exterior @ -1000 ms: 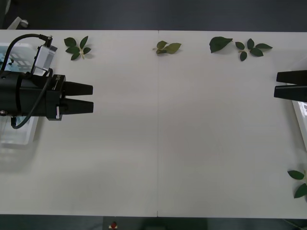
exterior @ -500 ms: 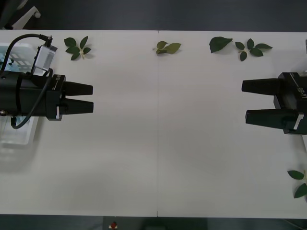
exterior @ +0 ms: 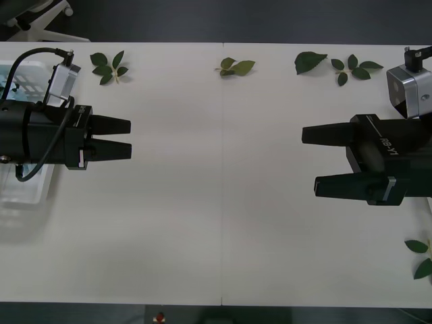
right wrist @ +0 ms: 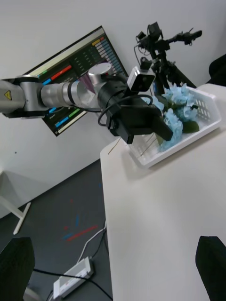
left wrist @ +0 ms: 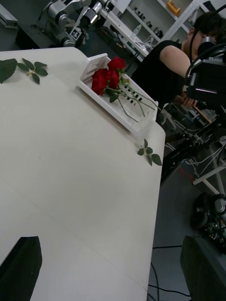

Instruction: Put the red flowers into the right box and the blue flowers into the left box

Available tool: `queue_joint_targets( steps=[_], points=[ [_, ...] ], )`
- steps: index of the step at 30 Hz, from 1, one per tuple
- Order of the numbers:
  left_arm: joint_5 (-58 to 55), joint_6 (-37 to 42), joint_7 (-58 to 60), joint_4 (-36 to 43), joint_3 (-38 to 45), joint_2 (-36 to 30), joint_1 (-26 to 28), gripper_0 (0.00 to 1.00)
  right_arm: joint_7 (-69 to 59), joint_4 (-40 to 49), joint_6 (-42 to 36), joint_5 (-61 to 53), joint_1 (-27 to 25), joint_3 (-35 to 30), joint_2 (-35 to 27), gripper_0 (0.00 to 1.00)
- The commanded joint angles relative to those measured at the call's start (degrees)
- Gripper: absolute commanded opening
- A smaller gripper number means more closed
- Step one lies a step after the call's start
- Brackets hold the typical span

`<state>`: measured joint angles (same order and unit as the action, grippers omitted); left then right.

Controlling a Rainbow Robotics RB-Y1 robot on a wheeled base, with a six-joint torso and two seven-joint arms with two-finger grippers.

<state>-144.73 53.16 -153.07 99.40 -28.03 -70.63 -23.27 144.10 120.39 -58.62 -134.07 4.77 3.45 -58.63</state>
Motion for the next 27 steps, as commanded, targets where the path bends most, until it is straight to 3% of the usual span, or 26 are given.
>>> queue_joint_targets(
  steps=[1, 27],
  points=[
    [-0.6, -0.3, -1.9, 1.2, 0.5, -0.4, 1.0, 0.86, 2.6, 1.2, 1.2, -0.1, 1.2, 0.0, 1.0, 1.0],
    [-0.6, -0.3, -1.9, 1.2, 0.5, -0.4, 1.0, 0.85, 3.7, 0.9, 3.9, 0.0, 1.5, 0.6, 1.0, 1.0]
  ],
)
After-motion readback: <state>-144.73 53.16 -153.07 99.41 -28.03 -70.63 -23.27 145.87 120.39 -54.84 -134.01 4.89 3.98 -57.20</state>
